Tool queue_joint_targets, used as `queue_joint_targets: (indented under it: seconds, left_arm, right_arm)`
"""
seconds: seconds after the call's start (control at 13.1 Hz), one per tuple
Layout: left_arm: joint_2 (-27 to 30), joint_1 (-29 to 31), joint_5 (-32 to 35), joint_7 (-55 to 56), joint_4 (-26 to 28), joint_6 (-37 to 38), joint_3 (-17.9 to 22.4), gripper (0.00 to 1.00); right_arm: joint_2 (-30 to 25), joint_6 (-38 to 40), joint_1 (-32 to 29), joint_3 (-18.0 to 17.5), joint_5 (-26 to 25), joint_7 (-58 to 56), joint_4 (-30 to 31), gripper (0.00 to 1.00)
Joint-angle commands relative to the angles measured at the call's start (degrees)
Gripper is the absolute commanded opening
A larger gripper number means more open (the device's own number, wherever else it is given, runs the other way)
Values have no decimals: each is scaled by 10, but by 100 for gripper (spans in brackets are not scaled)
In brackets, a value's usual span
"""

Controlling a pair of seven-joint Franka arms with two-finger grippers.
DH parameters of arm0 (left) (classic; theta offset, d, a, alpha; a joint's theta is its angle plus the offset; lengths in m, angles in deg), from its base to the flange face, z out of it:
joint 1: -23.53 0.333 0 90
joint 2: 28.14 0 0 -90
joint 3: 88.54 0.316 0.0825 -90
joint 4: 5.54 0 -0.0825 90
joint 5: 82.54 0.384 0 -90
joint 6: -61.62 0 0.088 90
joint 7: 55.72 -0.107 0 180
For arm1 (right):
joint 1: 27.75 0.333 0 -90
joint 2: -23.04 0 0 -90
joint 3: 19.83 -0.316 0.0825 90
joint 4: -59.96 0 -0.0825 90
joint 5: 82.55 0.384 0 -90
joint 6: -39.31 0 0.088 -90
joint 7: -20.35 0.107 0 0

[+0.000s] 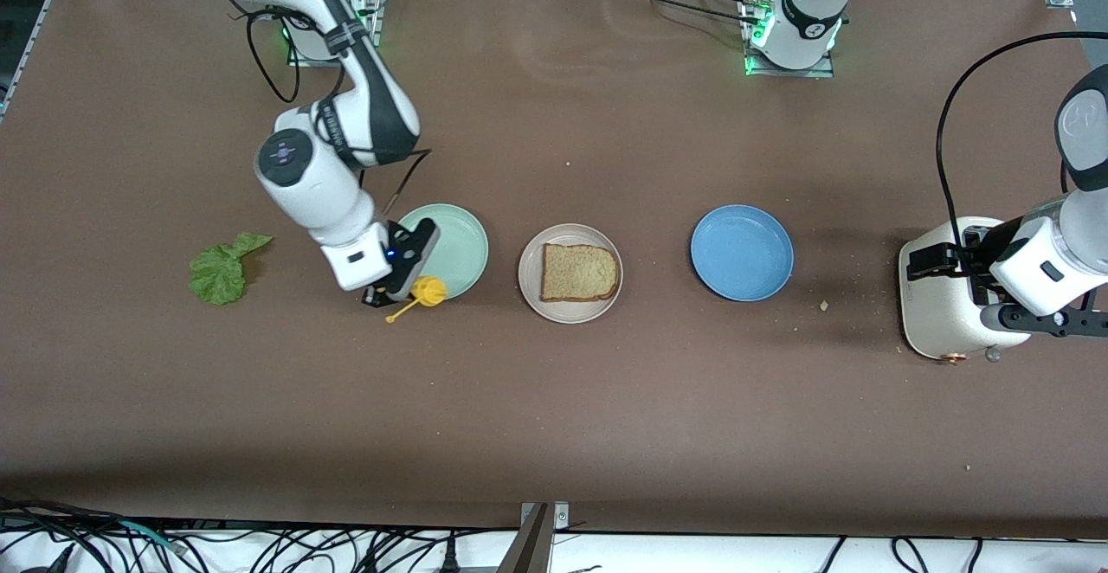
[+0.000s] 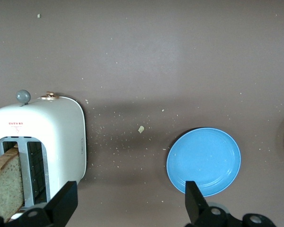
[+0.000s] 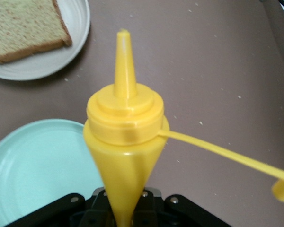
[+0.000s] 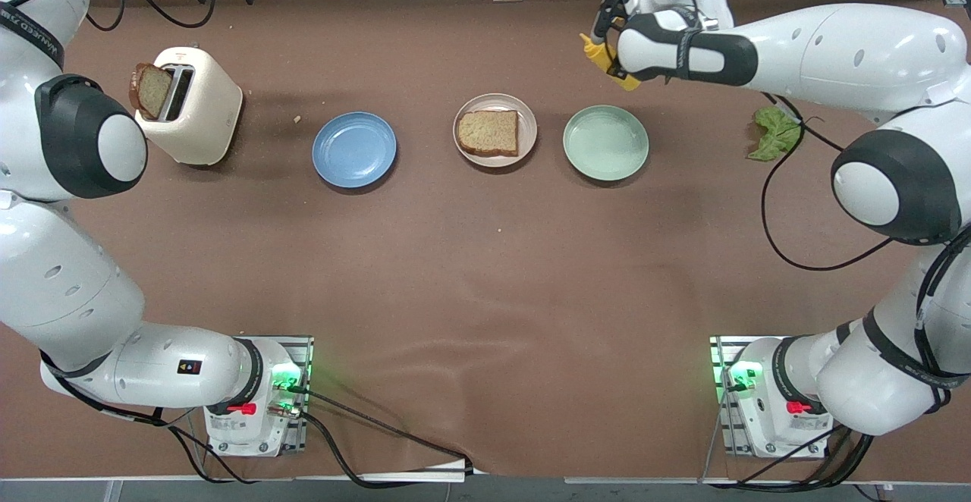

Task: Make sandwich in beige plate with both arms
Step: 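Tilt the mustard bottle over the bread on the beige plate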

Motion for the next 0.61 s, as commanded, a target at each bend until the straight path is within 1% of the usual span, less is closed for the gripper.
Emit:
queue_joint_targets:
  seconds: [0.0,0.15,0.23,0.38,0.54]
  left_arm:
    - [3,-4,20,10,9,-10,-2,100]
    - [3,-3,20,10,9,-10,-2,100]
    - [3,-3,20,10,10,-10,-2,100]
    - [2,-3,20,10,9,-10,-2,100]
    - [2,-3,20,10,9,-10,-2,100]
  right_arm:
    - [8,80,40,7,-102,96,-53,0]
    - [29,184,77,5,-204,164,-113,0]
    - [48,232,98,5,-238,189,-143,0]
    - [85,292,131,6,-275,239,-189,0]
    - [112,322,155,6,-313,270,-212,0]
